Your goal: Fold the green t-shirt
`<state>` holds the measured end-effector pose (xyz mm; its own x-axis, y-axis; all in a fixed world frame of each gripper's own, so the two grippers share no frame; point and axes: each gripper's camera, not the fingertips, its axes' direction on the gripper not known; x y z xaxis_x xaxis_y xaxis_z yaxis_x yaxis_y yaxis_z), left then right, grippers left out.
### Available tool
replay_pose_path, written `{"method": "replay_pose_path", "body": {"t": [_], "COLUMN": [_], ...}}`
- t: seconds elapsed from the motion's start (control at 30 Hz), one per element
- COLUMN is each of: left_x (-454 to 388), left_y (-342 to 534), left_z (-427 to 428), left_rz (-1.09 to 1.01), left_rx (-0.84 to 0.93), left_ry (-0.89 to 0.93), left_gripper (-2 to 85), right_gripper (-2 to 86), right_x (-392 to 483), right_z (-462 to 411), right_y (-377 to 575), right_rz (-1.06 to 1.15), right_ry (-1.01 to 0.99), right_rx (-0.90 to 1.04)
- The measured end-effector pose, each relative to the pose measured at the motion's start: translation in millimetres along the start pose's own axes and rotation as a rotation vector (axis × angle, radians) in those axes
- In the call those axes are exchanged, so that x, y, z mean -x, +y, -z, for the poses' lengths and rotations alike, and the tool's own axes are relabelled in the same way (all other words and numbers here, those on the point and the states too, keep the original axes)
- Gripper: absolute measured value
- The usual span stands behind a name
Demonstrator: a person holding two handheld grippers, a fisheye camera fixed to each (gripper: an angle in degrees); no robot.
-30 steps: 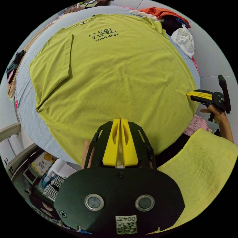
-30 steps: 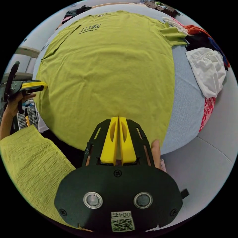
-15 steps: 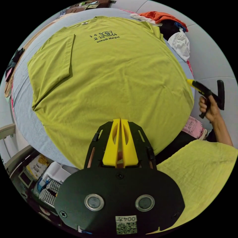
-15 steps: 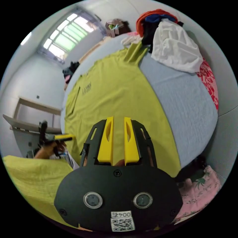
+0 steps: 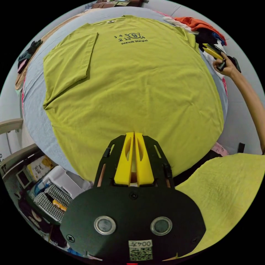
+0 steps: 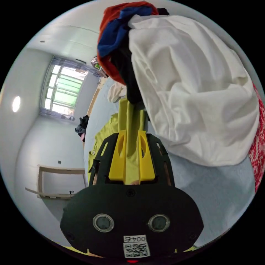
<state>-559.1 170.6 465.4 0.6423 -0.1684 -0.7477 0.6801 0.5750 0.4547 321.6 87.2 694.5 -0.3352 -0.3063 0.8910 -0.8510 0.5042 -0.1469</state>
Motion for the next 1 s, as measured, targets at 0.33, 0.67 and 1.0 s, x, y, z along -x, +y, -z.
{"method": "replay_pose_path", "body": {"t": [0.33,0.67,1.0], "left_x": [-8.2,2.5,16.8], "left_y": [0.3,7.5,19.0], "left_z": [-5.9,-6.3,-3.9], "left_rz": [0.03,0.035,0.018], "left_rx": [0.005,-0.015,-0.053], "left_ry": [-0.07,-0.038,0.01], "left_gripper": [0.4,0.3,0.4], "right_gripper": [2.7,-0.3,-0.4], "right_x": [15.8,190.9,360.4], "right_z": [-31.3,-31.9,-213.3], "right_y": [-17.8,73.6,357.0], "right_rz": [0.003,0.48,1.547], "right_ry": [0.109,0.175,0.891], "right_rx": [0.035,0.012,0.143]}}
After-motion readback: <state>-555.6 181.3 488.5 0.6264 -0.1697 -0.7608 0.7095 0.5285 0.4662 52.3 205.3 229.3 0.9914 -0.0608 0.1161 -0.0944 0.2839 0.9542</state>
